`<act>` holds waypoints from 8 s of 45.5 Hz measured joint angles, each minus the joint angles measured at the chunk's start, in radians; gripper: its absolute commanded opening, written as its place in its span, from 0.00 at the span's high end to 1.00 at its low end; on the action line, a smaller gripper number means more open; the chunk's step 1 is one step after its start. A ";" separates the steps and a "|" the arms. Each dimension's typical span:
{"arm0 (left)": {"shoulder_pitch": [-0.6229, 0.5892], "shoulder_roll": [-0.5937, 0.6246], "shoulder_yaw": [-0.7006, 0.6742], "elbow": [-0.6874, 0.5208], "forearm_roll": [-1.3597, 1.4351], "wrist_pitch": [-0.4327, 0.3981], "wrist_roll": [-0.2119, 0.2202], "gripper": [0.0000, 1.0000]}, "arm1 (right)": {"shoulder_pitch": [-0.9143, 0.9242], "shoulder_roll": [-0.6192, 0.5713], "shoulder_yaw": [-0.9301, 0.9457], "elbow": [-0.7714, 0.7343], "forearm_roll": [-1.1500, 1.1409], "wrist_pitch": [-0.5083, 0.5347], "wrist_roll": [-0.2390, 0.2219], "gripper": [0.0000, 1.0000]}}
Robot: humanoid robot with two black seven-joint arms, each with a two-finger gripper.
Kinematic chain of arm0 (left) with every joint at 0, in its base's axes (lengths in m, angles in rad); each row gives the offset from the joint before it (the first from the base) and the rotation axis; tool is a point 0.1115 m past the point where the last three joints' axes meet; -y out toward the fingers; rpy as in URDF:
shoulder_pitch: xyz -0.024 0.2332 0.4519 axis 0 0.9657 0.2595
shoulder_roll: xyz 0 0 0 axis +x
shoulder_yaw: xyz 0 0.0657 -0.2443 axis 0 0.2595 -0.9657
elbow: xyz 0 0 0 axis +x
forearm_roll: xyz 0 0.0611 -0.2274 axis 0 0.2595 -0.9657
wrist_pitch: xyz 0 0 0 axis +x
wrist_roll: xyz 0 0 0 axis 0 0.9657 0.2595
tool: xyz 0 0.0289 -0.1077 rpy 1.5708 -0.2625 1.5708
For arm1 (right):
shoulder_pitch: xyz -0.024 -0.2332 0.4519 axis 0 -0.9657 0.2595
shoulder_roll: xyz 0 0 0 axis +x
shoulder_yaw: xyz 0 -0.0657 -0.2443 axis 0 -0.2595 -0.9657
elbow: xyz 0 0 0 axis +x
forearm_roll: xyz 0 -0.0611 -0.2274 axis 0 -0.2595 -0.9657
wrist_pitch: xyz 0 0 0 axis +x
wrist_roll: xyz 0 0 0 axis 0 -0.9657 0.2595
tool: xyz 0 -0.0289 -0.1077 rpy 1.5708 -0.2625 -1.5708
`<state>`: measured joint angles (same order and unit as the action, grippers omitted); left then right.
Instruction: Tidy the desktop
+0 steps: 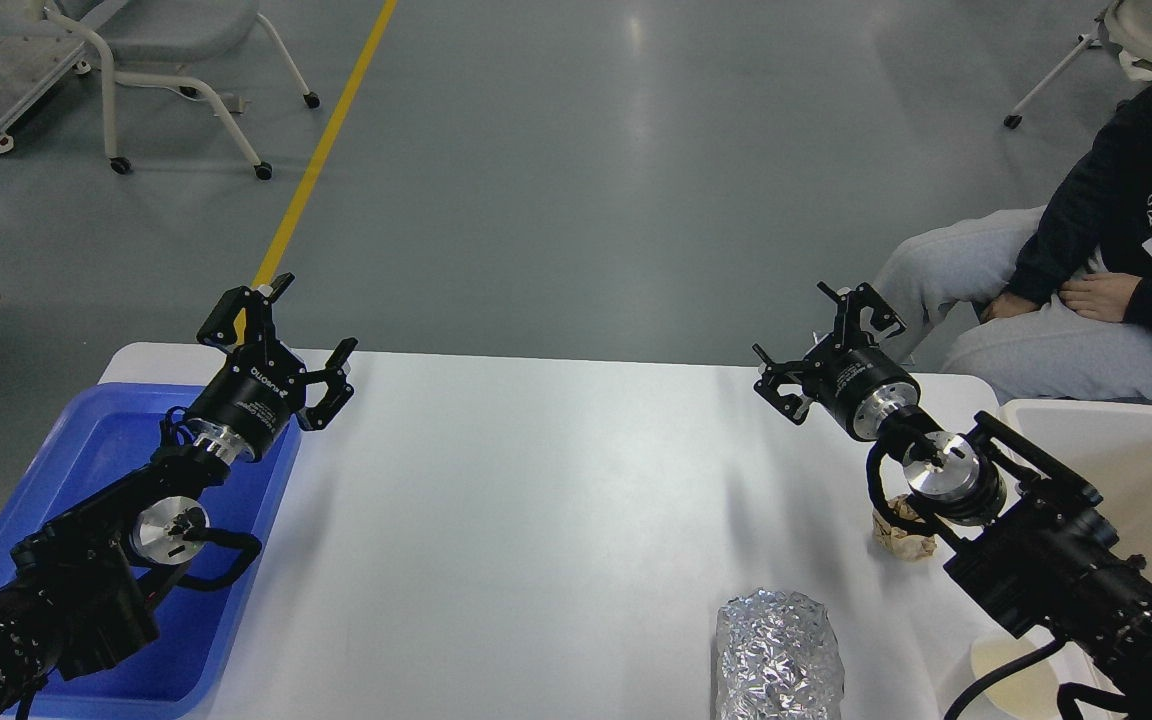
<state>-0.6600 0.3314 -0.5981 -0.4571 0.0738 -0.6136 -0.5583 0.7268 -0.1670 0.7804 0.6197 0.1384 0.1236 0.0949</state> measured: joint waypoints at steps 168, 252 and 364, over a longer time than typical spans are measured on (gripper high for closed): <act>0.004 -0.003 0.001 0.000 0.000 0.000 -0.043 0.00 | 0.468 -1.417 -1.135 1.115 -1.324 0.176 0.076 0.00; 0.004 -0.003 0.001 0.000 0.000 0.000 -0.043 0.00 | 0.122 -0.980 -1.157 0.832 -1.324 -0.189 0.116 0.24; 0.004 -0.003 0.000 0.000 0.000 0.000 -0.043 0.00 | 0.487 -1.428 -0.851 0.726 -1.255 0.486 0.291 1.00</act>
<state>-0.6565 0.3283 -0.5982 -0.4571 0.0737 -0.6136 -0.6013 1.2135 -1.5952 -0.0709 1.3452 -1.1163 0.6097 0.3863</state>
